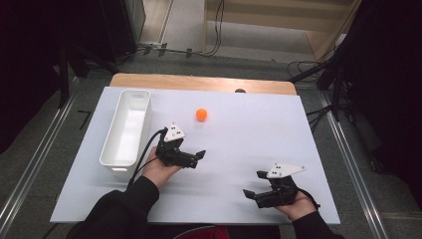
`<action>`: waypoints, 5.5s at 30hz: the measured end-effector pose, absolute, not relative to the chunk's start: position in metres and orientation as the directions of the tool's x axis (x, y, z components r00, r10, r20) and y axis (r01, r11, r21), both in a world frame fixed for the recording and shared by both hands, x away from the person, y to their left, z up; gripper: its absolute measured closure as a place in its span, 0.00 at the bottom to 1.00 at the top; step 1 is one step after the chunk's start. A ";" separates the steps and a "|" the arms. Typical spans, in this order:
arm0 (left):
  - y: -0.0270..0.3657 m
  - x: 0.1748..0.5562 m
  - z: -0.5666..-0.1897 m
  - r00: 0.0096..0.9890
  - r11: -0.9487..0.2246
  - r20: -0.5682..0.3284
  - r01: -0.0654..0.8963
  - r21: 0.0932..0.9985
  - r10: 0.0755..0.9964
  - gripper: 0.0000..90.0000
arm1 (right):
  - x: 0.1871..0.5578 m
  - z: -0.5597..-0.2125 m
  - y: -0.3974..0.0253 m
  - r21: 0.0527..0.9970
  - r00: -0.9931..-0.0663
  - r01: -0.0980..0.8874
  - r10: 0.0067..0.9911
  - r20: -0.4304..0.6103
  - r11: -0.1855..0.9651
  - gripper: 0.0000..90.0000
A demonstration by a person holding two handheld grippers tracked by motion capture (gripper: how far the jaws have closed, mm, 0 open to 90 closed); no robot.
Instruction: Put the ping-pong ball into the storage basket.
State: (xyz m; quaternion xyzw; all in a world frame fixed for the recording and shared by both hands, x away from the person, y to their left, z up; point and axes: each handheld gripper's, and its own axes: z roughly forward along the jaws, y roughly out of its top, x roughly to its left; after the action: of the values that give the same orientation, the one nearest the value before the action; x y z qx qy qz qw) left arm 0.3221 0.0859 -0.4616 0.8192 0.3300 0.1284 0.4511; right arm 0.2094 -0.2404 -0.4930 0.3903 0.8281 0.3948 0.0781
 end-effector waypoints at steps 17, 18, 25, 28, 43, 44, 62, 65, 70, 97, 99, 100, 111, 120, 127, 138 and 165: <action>0.081 0.336 -0.461 0.742 -0.370 -0.091 0.433 0.822 0.664 0.01 | 0.209 -0.493 -0.240 0.717 -0.686 0.581 0.705 0.179 0.384 0.16; 0.081 0.337 -0.462 0.739 -0.367 -0.094 0.436 0.822 0.667 0.01 | 0.209 -0.493 -0.240 0.717 -0.686 0.581 0.705 0.178 0.385 0.16; 0.076 0.344 -0.460 0.737 -0.369 -0.082 0.428 0.825 0.671 0.01 | 0.210 -0.493 -0.240 0.717 -0.688 0.581 0.704 0.179 0.385 0.16; 0.074 0.348 -0.460 0.739 -0.377 -0.071 0.420 0.826 0.670 0.01 | 0.209 -0.493 -0.240 0.718 -0.687 0.581 0.704 0.180 0.384 0.16; 0.071 0.364 -0.458 0.728 -0.366 -0.071 0.423 0.829 0.682 0.01 | 0.209 -0.493 -0.240 0.719 -0.692 0.578 0.699 0.181 0.385 0.16; 0.071 0.365 -0.458 0.727 -0.361 -0.071 0.421 0.832 0.683 0.01 | 0.209 -0.493 -0.240 0.719 -0.692 0.578 0.699 0.180 0.387 0.16; 0.061 0.382 -0.458 0.712 -0.374 -0.041 0.416 0.829 0.701 0.01 | 0.209 -0.493 -0.241 0.717 -0.686 0.584 0.703 0.185 0.381 0.16; 0.058 0.386 -0.459 0.709 -0.369 -0.049 0.423 0.827 0.703 0.01 | 0.210 -0.493 -0.240 0.718 -0.688 0.582 0.702 0.184 0.382 0.16; 0.055 0.392 -0.461 0.702 -0.364 -0.058 0.436 0.823 0.710 0.01 | 0.210 -0.493 -0.241 0.717 -0.683 0.585 0.706 0.184 0.379 0.16; 0.041 0.425 -0.461 0.678 -0.360 -0.064 0.465 0.809 0.732 0.01 | 0.209 -0.492 -0.240 0.722 -0.688 0.581 0.700 0.189 0.376 0.16; 0.040 0.427 -0.461 0.679 -0.363 -0.065 0.468 0.806 0.731 0.01 | 0.210 -0.492 -0.241 0.723 -0.690 0.578 0.700 0.184 0.379 0.16; 0.039 0.428 -0.461 0.679 -0.366 -0.066 0.471 0.802 0.731 0.01 | 0.210 -0.492 -0.241 0.723 -0.690 0.578 0.700 0.184 0.379 0.16; 0.034 0.441 -0.463 0.669 -0.377 -0.051 0.478 0.793 0.742 0.01 | 0.210 -0.493 -0.240 0.722 -0.693 0.577 0.697 0.186 0.381 0.16; 0.031 0.448 -0.461 0.663 -0.373 -0.041 0.471 0.799 0.748 0.01 | 0.210 -0.492 -0.240 0.723 -0.691 0.576 0.700 0.181 0.381 0.16; 0.035 0.456 -0.466 0.649 -0.330 -0.068 0.471 0.818 0.758 0.01 | 0.210 -0.492 -0.240 0.729 -0.691 0.570 0.701 0.175 0.380 0.16; 0.031 0.466 -0.470 0.638 -0.355 -0.057 0.498 0.791 0.768 0.04 | 0.210 -0.492 -0.240 0.725 -0.690 0.576 0.700 0.183 0.378 0.16; 0.026 0.482 -0.470 0.608 -0.321 -0.084 0.526 0.788 0.789 0.04 | 0.209 -0.492 -0.240 0.723 -0.691 0.577 0.699 0.183 0.380 0.16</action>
State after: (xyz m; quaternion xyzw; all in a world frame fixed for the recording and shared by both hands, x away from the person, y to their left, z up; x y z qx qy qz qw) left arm 0.4815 0.0257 -0.4700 0.7969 0.4126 0.1601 0.4113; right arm 0.2091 -0.2401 -0.4922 0.3856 0.8273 0.4014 0.0763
